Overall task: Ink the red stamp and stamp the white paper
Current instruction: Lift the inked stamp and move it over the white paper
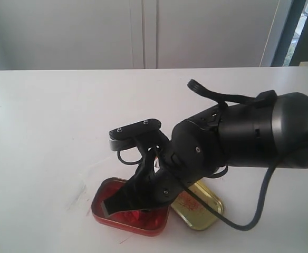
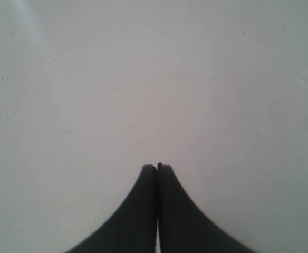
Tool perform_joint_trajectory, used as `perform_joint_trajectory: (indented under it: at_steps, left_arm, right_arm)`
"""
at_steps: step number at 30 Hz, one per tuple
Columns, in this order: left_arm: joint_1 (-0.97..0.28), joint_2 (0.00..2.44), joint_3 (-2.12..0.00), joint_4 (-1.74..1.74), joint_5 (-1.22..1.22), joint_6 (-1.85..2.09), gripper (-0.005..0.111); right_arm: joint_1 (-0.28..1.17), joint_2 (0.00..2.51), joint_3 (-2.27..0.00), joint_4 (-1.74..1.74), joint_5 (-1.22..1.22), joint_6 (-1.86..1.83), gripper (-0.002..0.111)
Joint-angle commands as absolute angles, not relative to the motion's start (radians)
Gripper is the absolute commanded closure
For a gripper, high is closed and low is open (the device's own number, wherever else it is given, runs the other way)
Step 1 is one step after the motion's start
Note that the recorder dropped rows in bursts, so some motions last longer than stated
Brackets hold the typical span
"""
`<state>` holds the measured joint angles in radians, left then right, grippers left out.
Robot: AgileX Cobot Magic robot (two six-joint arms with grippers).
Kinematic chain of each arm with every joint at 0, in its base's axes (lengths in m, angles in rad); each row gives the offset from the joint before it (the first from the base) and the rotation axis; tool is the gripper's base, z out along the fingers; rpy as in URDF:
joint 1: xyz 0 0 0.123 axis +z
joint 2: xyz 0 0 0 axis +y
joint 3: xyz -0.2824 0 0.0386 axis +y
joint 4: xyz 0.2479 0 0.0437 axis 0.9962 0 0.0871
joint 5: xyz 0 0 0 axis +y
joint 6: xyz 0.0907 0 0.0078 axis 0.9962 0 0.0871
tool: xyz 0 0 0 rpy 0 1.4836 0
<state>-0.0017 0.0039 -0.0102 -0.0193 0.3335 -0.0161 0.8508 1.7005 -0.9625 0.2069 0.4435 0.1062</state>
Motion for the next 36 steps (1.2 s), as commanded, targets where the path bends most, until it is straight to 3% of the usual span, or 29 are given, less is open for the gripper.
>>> perform_joint_trajectory:
  at_steps: [1,36]
  left_arm:
    - [-0.002,0.0,0.0,-0.021,0.341,-0.018,0.107]
    - [-0.002,0.0,0.0,-0.021,0.341,-0.018,0.107]
  right_arm:
    - [0.842,1.684,-0.939,0.23,0.382,0.072,0.108]
    - [0.837,1.684,-0.919,0.318,0.375,0.028,0.108]
